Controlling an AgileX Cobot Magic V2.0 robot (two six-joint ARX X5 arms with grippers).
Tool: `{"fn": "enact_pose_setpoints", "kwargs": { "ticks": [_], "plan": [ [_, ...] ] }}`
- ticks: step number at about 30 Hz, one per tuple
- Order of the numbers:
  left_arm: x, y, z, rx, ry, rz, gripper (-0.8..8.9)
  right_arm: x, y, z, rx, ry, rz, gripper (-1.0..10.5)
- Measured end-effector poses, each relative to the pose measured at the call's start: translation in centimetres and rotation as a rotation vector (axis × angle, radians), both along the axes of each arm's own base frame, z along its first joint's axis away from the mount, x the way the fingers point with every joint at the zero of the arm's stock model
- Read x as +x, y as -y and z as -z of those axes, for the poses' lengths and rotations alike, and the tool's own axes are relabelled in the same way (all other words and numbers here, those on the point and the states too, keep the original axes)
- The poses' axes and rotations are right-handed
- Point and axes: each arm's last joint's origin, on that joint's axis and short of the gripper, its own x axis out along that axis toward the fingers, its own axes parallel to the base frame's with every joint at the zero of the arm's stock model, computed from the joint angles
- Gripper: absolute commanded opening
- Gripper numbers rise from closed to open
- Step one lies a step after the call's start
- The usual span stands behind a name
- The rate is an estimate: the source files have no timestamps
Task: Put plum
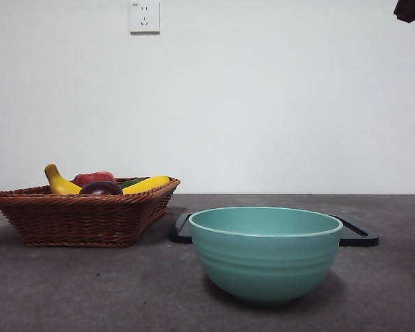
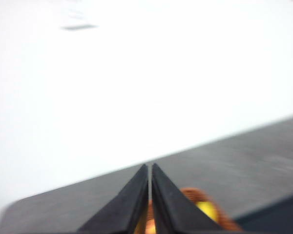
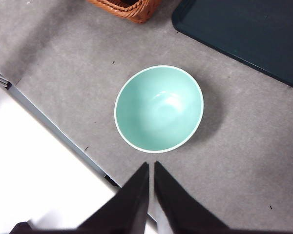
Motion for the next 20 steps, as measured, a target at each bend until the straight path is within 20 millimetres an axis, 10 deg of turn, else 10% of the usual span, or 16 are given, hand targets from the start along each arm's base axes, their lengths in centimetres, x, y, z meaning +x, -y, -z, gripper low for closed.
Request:
{"fn": "enact_pose_setpoints", "kwargs": {
  "ticks": [9,20],
  "plan": [
    [-2.3,-1.4,9.0,-0.042,0.006,-0.319,0.1,0.0,0.0,0.0,0.0,0.0,0.0,0.1],
    [-2.1,-1.5,15.5,-0.069,-0.109,-0.332,0.09,0.0,0.0,0.0,0.0,0.0,0.0,0.1]
  ]
}}
